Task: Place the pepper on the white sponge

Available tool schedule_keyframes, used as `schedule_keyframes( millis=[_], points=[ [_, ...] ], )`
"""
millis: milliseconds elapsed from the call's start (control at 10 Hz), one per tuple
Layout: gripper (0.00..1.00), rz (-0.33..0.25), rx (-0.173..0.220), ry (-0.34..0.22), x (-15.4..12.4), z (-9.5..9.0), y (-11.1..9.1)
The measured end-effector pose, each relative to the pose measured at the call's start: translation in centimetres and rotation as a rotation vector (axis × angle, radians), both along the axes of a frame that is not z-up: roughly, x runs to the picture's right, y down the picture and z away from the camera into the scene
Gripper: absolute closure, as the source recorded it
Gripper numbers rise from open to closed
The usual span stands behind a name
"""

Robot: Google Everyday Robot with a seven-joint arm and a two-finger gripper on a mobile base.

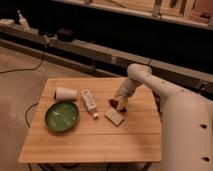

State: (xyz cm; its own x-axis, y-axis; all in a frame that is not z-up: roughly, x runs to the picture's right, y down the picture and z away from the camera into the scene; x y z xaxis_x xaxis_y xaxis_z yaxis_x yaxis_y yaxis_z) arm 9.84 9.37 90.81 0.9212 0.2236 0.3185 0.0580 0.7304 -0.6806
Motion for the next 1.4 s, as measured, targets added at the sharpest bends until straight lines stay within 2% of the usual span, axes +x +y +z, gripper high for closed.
schedule_keyframes(
  millis=[400, 800, 900, 1200, 1400],
  points=[
    [0.38, -0.012, -0.042, 0.017, 0.9, 0.4, 2.0],
    [0.39, -0.022, -0.069, 0.011, 0.2, 0.9, 3.1],
    [0.45, -0.023, -0.069, 0.013, 0.2, 1.1, 3.1],
    [0.73, -0.023, -0.046, 0.021, 0.4, 1.3, 2.6],
    [0.76, -0.028, -0.031, 0.025, 0.6, 1.0, 2.2]
  ],
)
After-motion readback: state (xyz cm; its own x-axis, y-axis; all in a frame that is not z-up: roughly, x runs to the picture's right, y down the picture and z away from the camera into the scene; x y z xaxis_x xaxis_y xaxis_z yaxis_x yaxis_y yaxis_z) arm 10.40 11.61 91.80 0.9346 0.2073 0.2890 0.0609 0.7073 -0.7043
